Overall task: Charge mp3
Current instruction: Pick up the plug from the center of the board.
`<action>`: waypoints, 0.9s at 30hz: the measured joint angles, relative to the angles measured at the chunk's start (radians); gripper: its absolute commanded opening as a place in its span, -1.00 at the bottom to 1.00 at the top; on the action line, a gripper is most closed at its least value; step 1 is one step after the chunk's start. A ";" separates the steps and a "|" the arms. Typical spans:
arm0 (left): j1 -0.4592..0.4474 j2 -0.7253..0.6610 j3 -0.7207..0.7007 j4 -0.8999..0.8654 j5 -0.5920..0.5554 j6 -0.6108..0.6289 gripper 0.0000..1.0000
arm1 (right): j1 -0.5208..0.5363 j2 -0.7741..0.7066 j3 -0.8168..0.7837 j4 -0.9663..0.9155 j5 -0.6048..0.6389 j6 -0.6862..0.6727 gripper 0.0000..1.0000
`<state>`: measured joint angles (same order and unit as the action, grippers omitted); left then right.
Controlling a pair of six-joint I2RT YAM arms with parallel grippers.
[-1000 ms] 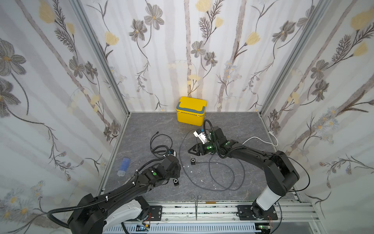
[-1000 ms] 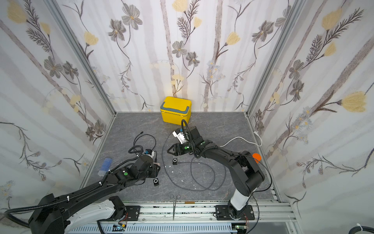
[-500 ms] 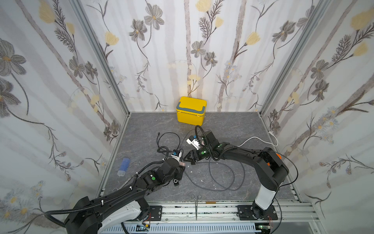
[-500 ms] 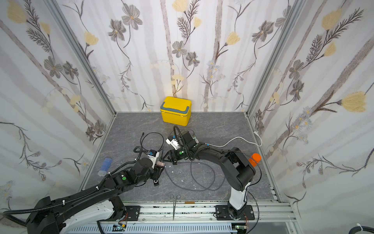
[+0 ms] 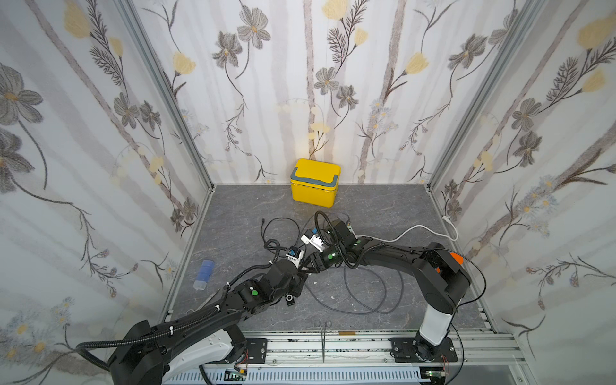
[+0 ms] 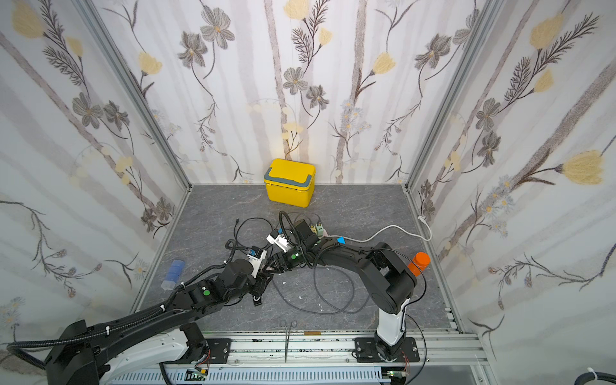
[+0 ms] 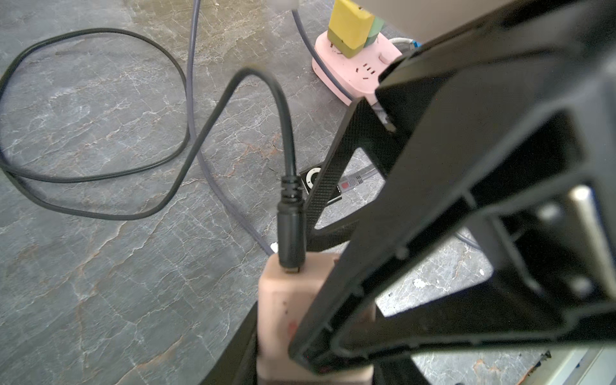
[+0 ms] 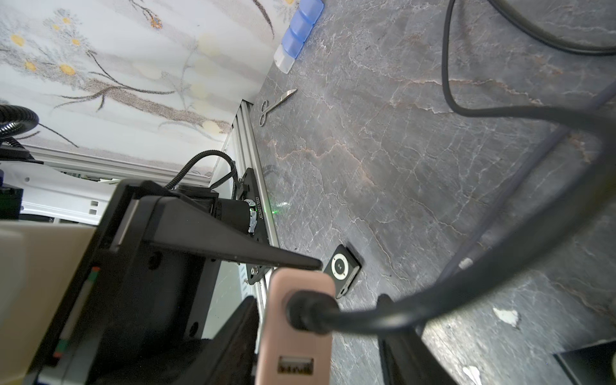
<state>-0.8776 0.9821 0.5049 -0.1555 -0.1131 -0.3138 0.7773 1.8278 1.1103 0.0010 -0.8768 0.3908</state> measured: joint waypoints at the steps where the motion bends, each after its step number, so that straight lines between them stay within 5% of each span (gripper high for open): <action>1: 0.000 -0.002 0.000 -0.002 0.001 0.003 -0.55 | 0.000 0.005 0.000 0.003 -0.010 0.000 -0.01; 7: -0.001 -0.006 0.000 -0.035 0.002 0.029 -0.54 | 0.017 0.042 0.019 0.014 -0.058 -0.010 -0.30; 11: -0.002 -0.007 0.000 -0.045 -0.019 0.051 -0.50 | 0.022 0.049 0.034 0.003 -0.059 0.003 -0.69; 14: -0.002 -0.010 0.000 -0.047 -0.033 0.062 -0.28 | 0.023 0.050 0.042 -0.003 -0.055 0.005 -1.00; 21: -0.002 -0.049 0.001 -0.050 -0.062 0.068 0.35 | 0.025 0.048 0.070 -0.047 -0.036 -0.052 -1.00; 27: 0.000 -0.158 0.024 -0.039 -0.098 0.021 0.41 | 0.028 0.034 0.162 -0.230 0.147 -0.153 -1.00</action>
<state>-0.8772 0.8242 0.5289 -0.1947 -0.2108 -0.2928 0.8055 1.8614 1.2720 -0.2295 -0.7300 0.2382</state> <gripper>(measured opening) 0.696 0.233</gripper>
